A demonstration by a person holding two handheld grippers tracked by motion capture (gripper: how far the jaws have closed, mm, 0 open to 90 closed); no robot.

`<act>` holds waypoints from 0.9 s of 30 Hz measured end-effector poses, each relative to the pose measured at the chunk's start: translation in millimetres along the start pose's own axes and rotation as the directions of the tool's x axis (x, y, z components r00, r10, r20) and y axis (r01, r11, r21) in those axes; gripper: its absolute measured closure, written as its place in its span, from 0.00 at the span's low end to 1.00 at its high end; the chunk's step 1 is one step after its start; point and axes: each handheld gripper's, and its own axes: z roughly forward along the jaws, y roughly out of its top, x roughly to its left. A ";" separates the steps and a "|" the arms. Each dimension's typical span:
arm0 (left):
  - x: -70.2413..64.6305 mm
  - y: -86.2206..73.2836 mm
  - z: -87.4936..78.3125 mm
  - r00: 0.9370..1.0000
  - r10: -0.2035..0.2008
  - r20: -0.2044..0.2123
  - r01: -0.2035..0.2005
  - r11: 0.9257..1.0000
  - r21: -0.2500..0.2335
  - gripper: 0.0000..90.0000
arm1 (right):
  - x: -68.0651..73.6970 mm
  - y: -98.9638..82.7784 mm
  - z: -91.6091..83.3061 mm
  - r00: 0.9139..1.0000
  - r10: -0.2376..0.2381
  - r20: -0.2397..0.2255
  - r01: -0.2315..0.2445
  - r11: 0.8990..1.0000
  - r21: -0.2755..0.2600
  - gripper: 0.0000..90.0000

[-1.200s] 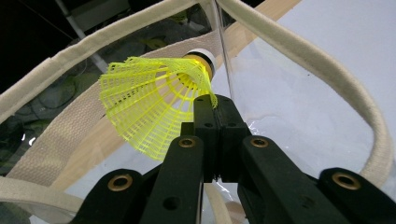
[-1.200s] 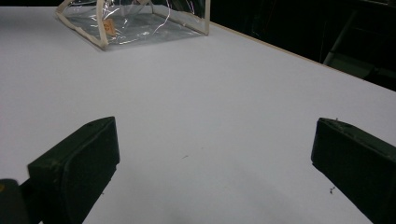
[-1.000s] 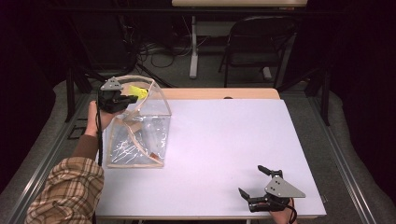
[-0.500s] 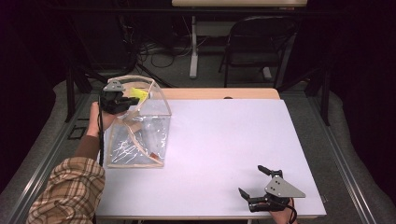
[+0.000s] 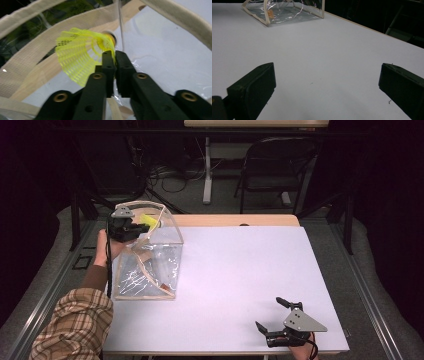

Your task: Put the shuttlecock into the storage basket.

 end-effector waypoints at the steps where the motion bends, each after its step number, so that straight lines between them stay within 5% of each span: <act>1: 0.7 -0.5 -0.9 1.000 -0.010 0.002 0.010 1.000 -0.006 0.84 | -0.1 -0.1 0.0 1.000 0.000 -0.001 0.000 1.000 0.000 0.01; 5: 1.8 -1.2 -5.7 0.999 -0.035 -0.009 0.035 0.999 -0.020 0.58 | 0.1 0.1 0.2 1.000 0.000 0.000 0.000 1.000 0.001 0.01; 15: -4.7 2.6 -23.5 0.998 -0.061 -0.019 0.060 0.996 -0.066 0.35 | -2.1 -1.8 -0.8 1.000 0.003 -0.001 -0.003 1.000 0.002 0.01; 27: -19.8 6.6 -30.7 0.997 -0.066 -0.044 0.062 0.994 -0.092 0.19 | -2.8 -2.7 -3.6 1.000 0.011 0.006 -0.011 1.000 -0.004 0.01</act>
